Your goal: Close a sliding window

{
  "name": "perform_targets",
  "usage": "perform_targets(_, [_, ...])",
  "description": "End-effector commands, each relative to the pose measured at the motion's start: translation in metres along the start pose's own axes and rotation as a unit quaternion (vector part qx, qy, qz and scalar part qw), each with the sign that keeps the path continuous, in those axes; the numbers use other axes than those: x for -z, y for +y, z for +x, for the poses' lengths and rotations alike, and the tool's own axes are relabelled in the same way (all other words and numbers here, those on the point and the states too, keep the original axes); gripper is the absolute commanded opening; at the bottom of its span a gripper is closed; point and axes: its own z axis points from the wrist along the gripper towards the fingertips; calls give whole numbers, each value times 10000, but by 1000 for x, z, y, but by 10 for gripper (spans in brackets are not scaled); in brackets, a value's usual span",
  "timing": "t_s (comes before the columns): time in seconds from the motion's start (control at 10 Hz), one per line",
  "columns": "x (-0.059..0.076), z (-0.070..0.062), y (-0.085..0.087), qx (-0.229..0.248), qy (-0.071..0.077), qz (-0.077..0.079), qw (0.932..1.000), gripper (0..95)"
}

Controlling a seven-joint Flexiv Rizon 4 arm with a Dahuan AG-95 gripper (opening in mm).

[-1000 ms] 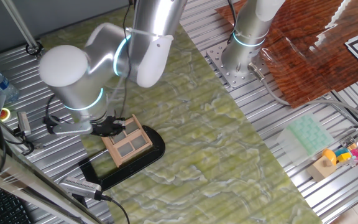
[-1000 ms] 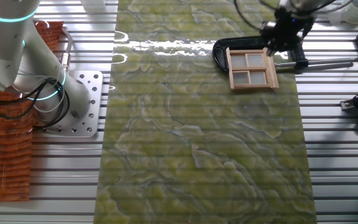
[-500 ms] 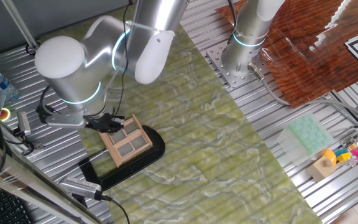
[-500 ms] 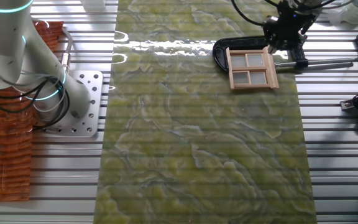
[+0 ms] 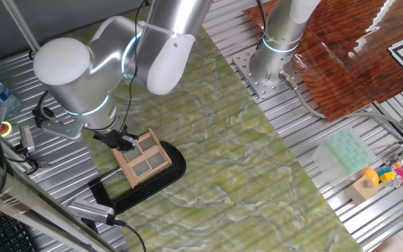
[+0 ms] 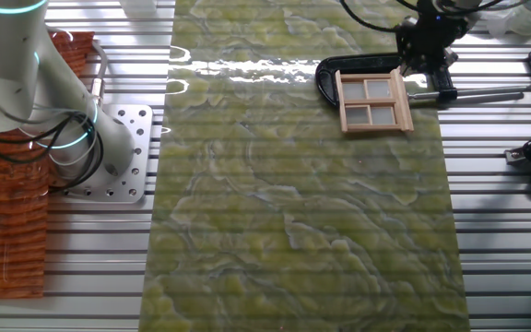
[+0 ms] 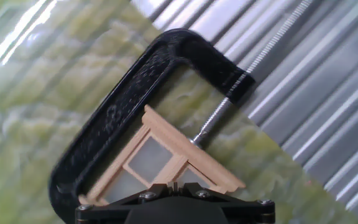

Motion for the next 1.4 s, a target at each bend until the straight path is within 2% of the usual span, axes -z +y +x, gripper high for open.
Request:
perform_targets(0.1, [3,-2,1,-964,-7,-23,9953,0])
perform_targets(0.5, [3,-2,1,-1140,-5,-13,9935,0])
perform_targets(0.6, [3,-2,1,-1248,-51,31,9922,0])
perform_targets(0.8, [3,-2,1,-1143,-78,45,9934,0])
perform_targets(1.4, [2,-1,1,-1356,-210,97,9905,0])
